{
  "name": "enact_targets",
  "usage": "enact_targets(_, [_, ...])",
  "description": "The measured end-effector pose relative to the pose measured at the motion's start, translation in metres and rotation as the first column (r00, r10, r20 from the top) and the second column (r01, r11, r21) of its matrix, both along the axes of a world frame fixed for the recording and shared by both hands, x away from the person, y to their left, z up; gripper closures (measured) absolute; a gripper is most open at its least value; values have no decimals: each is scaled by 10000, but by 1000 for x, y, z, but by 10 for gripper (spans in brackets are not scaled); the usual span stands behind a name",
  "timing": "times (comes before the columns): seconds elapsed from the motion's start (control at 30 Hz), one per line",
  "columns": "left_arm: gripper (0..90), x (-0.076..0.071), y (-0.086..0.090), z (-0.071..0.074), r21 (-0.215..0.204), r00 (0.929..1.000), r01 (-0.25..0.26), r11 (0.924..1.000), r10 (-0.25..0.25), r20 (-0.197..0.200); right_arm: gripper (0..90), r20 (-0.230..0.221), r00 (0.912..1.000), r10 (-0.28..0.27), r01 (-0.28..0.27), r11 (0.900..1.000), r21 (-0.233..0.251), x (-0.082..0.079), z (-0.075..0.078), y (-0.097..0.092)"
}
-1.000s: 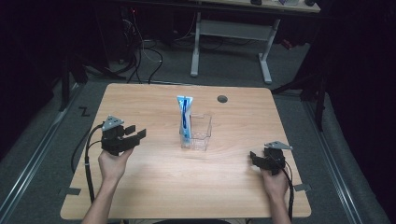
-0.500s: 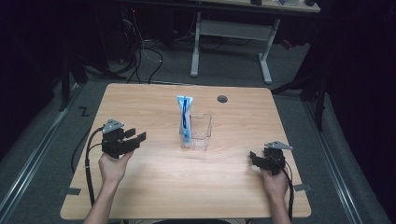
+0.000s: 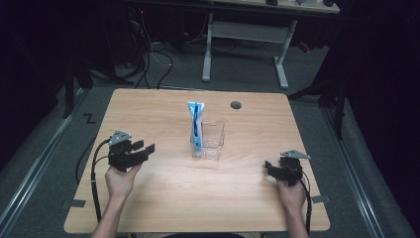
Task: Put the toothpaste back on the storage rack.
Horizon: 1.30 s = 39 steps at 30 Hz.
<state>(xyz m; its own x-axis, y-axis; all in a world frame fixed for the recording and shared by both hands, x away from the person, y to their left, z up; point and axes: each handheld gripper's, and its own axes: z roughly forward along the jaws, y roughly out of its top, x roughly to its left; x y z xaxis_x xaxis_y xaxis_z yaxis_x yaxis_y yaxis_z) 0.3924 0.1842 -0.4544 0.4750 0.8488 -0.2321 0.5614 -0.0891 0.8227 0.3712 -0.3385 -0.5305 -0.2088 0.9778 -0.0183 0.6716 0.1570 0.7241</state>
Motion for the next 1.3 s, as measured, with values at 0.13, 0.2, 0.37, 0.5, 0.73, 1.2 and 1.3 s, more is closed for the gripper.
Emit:
enact_targets(0.13, [486,-1,0,-2,20,10000,15,10000,-15,-24,324,0,10000,0,0,10000,-3,0,0,0])
enact_targets(0.2, [484,-2,-1,-3,17,10000,21,10000,-21,-28,324,0,10000,-1,1,10000,0,0,0,0])
enact_targets(0.37, [477,-3,-2,-7,9,9999,67,10000,-67,-136,324,1,10000,2,-2,10000,-4,0,0,0])
enact_targets(0.5, [475,-4,-2,-10,-7,9998,59,10000,-59,-181,324,1,10000,0,0,10000,-3,0,0,0])
enact_targets(0.73, [467,-5,-4,-14,105,9997,33,9999,-30,-252,324,12,10000,0,0,10000,2,0,0,0])
enact_targets(1.2, [439,-4,-9,-24,348,9986,146,9993,-128,-521,324,3,10000,-1,1,10000,-2,0,0,0])
enact_targets(1.3, [435,-4,-11,-28,435,9982,125,9990,-99,-591,324,0,10000,-1,1,10000,-2,0,0,0])
